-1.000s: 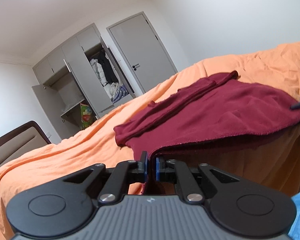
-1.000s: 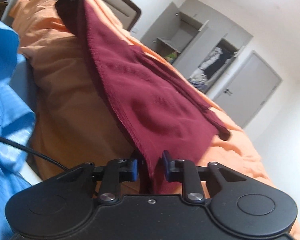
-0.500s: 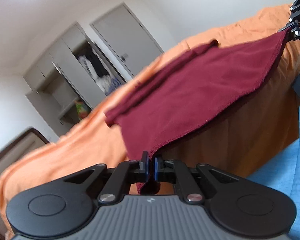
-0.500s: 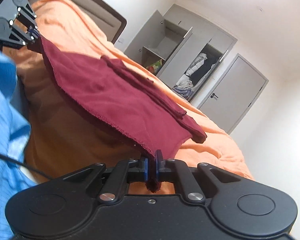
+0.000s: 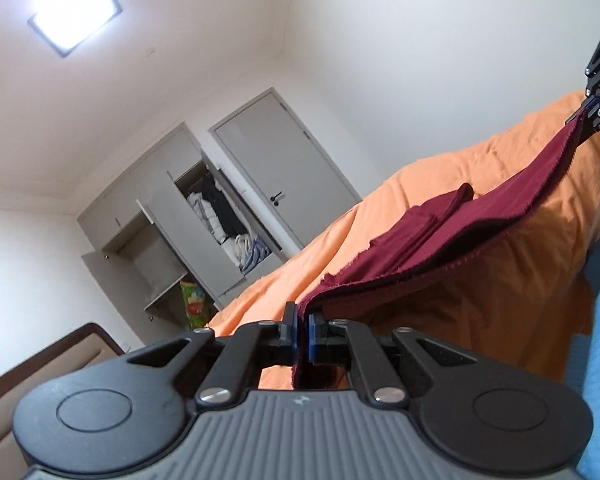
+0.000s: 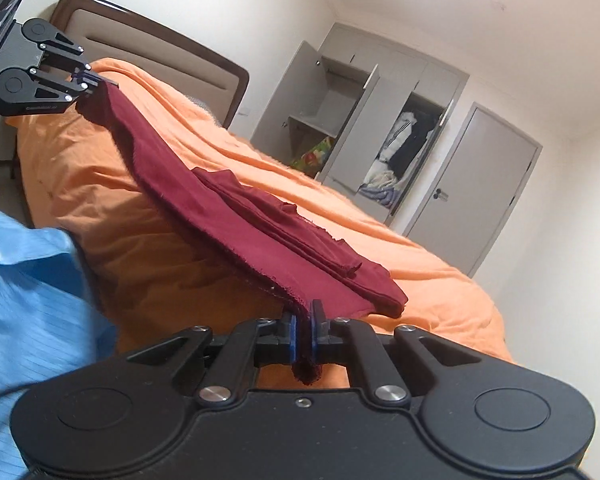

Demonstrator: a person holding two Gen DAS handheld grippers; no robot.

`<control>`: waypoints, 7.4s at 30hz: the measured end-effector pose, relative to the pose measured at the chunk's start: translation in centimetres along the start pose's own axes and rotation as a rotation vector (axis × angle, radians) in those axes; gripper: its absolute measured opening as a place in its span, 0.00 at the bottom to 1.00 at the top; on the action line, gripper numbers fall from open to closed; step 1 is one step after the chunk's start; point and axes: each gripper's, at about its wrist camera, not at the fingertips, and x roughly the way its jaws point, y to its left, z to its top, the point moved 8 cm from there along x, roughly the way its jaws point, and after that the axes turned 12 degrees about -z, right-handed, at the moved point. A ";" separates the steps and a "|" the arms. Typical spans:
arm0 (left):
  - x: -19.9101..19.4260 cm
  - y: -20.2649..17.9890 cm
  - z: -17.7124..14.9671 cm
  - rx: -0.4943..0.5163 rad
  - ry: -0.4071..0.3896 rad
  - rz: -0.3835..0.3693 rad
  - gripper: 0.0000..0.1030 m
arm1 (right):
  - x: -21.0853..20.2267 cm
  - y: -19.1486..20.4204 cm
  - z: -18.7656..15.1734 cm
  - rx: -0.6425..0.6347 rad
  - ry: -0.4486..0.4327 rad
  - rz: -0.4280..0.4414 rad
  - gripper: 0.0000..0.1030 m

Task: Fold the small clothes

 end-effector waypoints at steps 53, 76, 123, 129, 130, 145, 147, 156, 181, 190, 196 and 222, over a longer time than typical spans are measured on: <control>44.0 15.7 -4.0 -0.382 0.402 -0.221 0.09 | 49.1 -5.4 3.7 -0.023 0.424 0.049 0.14; 43.5 23.1 -13.5 -0.737 0.462 -0.062 1.00 | 48.7 -6.4 -1.1 0.050 0.393 -0.176 0.94; 27.3 16.1 -17.3 -0.999 0.166 0.156 1.00 | 31.1 -2.8 -8.9 0.323 0.225 -0.478 0.99; 27.3 16.0 -17.4 -0.999 0.149 0.153 1.00 | 30.8 -2.5 -9.3 0.331 0.202 -0.487 0.99; 27.3 16.0 -17.4 -0.999 0.147 0.154 1.00 | 30.6 -2.4 -9.3 0.330 0.198 -0.491 0.99; 27.3 15.8 -17.6 -1.011 0.109 0.141 1.00 | 27.7 -2.4 -5.2 0.277 0.063 -0.614 0.99; 27.2 15.8 -17.6 -1.014 0.101 0.138 1.00 | 27.9 -2.1 -3.5 0.282 0.051 -0.581 0.99; 27.2 15.8 -17.7 -1.022 0.072 0.122 1.00 | 35.0 2.5 4.0 0.248 0.100 -0.293 1.00; 27.5 15.8 -17.7 -1.004 0.073 0.125 1.00 | 46.2 9.0 3.7 0.204 0.255 -0.177 1.00; 27.5 15.8 -17.8 -1.003 0.074 0.125 1.00 | 42.9 9.0 4.2 0.215 0.266 -0.154 0.99; 27.5 15.8 -17.8 -1.003 0.074 0.125 1.00 | 38.4 9.8 4.1 0.204 0.221 -0.145 1.00; 21.4 14.4 -15.3 -1.228 0.054 0.142 1.00 | 34.1 10.4 1.5 0.344 0.173 -0.105 1.00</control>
